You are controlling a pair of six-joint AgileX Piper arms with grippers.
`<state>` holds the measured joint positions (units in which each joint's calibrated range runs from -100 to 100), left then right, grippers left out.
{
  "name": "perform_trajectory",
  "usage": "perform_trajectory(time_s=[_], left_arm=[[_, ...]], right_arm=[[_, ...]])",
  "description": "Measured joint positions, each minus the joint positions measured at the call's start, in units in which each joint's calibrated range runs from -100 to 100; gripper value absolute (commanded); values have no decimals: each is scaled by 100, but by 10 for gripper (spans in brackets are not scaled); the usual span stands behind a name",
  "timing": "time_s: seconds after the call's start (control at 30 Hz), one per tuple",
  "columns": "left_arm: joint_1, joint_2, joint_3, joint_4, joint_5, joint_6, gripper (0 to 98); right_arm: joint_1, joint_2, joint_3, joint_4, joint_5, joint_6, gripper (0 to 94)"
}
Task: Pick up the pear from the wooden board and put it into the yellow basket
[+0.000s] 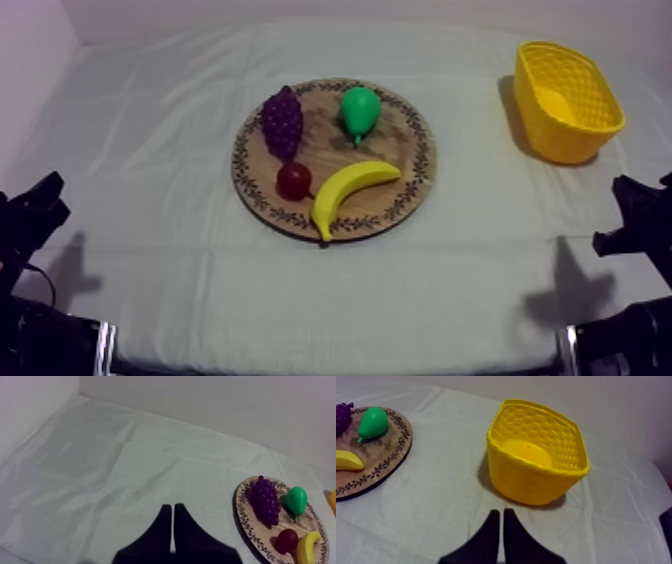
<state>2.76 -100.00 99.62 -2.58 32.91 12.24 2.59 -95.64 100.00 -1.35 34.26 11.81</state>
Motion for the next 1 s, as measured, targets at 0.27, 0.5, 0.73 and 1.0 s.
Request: perform_trajectory(time_s=[0.27, 0.5, 0.73, 1.0], left_arm=[[0, 0, 0, 0, 0, 0, 1], [0, 0, 0, 0, 0, 0, 1], [0, 0, 0, 0, 0, 0, 1], [0, 0, 0, 0, 0, 0, 1]], right_arm=[[55, 0, -138, -147, 385, -22, 5], [243, 362, -1117, -549, 985, -126, 5], [347, 1610, -2688, -1006, 1434, -116, 5], [539, 3595, -4806, -1470, 2411, -87, 6]])
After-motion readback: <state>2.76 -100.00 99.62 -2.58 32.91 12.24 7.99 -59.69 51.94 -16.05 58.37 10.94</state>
